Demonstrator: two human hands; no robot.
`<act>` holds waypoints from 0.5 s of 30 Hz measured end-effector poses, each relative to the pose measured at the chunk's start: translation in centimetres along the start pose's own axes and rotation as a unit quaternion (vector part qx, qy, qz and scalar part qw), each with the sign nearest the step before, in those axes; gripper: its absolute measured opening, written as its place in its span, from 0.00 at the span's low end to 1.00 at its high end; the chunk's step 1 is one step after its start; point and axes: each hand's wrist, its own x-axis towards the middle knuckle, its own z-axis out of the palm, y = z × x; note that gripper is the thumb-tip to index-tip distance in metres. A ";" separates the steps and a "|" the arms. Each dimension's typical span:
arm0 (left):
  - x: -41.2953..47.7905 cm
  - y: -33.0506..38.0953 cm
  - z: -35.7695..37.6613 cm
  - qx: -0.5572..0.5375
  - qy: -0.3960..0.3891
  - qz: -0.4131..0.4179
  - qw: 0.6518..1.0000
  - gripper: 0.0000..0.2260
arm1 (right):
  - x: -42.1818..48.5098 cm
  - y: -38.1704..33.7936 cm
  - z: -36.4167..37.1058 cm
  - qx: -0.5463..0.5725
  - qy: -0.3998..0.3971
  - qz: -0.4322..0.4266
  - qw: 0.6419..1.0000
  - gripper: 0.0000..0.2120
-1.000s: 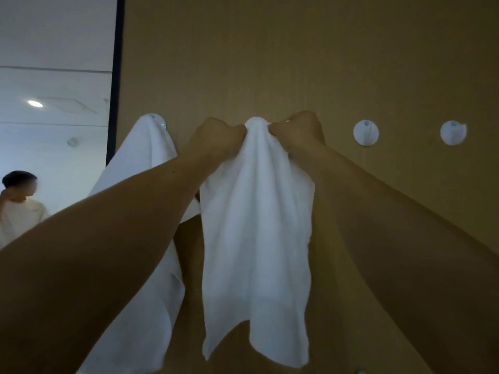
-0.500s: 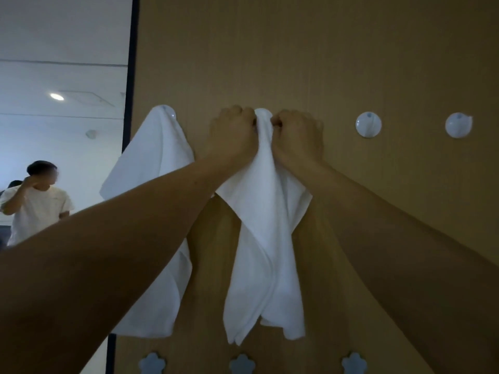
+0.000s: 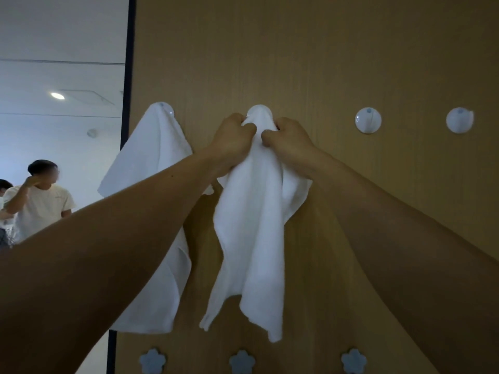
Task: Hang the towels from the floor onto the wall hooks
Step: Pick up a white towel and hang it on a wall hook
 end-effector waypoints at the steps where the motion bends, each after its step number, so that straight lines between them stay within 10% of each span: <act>1: 0.0 0.0 0.2 -0.005 0.003 -0.004 1.000 0.09 | -0.1 0.2 0.2 0.019 0.014 0.004 1.000 0.07; 15: 0.3 -1.2 0.1 0.092 0.065 0.086 0.990 0.18 | -0.6 0.8 1.4 -0.192 0.116 -0.018 0.974 0.25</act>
